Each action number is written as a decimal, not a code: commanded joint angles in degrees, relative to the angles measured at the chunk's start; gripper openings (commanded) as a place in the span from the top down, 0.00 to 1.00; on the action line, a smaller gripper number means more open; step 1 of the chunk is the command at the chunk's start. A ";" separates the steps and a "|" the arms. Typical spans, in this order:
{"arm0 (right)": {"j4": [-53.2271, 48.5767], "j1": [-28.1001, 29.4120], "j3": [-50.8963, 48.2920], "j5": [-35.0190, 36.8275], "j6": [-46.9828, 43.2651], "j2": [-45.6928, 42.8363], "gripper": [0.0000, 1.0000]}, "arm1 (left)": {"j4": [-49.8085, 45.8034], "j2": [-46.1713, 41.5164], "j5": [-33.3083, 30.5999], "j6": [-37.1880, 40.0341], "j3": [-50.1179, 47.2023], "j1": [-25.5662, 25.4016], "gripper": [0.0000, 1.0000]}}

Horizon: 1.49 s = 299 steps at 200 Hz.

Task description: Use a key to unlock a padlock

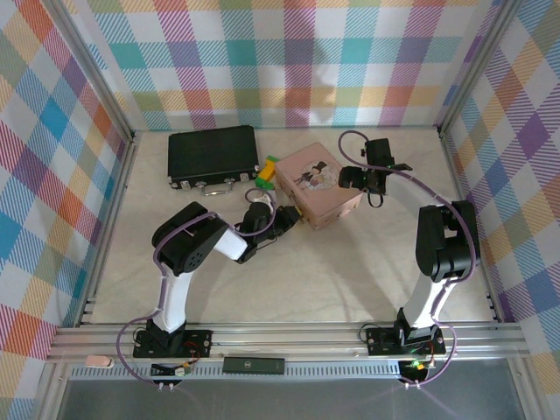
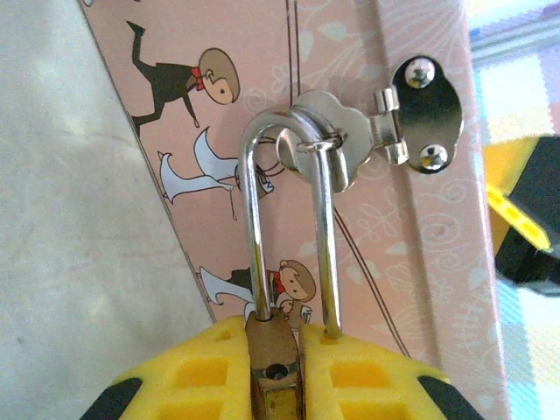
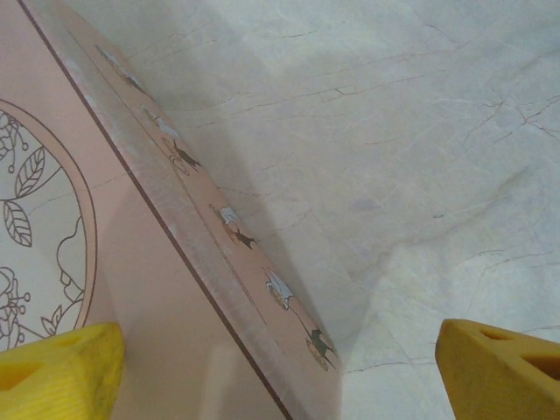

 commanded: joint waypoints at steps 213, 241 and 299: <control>-5.32 -0.68 -9.31 0.39 -0.70 -21.16 0.06 | -10.72 -18.01 6.43 6.16 -7.63 6.55 1.00; -5.06 -0.68 -14.10 1.77 -0.42 -24.41 0.05 | -35.34 -27.91 8.98 15.27 -6.73 7.08 1.00; -1.81 -0.68 -25.06 1.16 2.85 -32.08 0.03 | -61.80 -35.07 7.94 28.87 -5.44 5.75 1.00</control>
